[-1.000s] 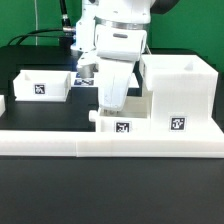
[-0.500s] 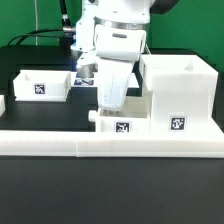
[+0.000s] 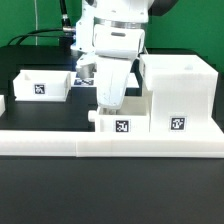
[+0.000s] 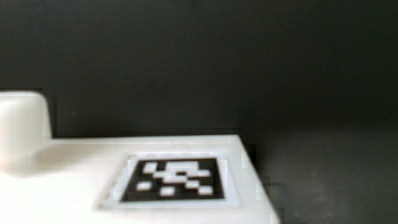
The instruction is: Assemble drawer
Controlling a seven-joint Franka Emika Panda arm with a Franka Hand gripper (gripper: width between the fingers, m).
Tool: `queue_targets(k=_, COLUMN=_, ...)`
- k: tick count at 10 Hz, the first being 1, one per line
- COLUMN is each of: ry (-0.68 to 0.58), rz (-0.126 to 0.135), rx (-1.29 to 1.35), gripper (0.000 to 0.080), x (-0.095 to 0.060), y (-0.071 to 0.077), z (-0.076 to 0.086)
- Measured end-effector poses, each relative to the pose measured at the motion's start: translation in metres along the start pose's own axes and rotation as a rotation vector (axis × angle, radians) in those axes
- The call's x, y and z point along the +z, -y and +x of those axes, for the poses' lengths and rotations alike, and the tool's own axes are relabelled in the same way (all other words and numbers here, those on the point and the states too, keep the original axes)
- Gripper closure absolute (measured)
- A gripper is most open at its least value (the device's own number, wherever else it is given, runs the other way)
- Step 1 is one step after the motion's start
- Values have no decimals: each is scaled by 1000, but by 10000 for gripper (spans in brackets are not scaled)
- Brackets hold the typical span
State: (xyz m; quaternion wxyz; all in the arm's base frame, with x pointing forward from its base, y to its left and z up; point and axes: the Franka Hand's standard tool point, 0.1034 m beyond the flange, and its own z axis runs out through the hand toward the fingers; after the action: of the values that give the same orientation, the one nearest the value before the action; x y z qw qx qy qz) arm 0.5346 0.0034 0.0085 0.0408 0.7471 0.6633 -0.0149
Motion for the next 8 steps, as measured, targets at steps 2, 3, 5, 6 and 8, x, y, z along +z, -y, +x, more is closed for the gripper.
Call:
queue_targets(k=2, ry=0, rz=0, rx=9, gripper=757, x=0, y=0, z=-1)
queue_targets(k=3, ry=0, rz=-2, rx=5, gripper=757, x=0, y=0, z=0)
queue_targets(k=5, ry=23, rz=1, rx=-5, gripper=757, x=-1, y=-1, z=1)
queue_targets(k=6, ry=42, rz=6, rx=8, gripper=757, x=-1, y=-1, z=2)
queue_targets(k=8, ry=51, rz=7, rx=22, gripper=757, x=-2, y=-1, z=0)
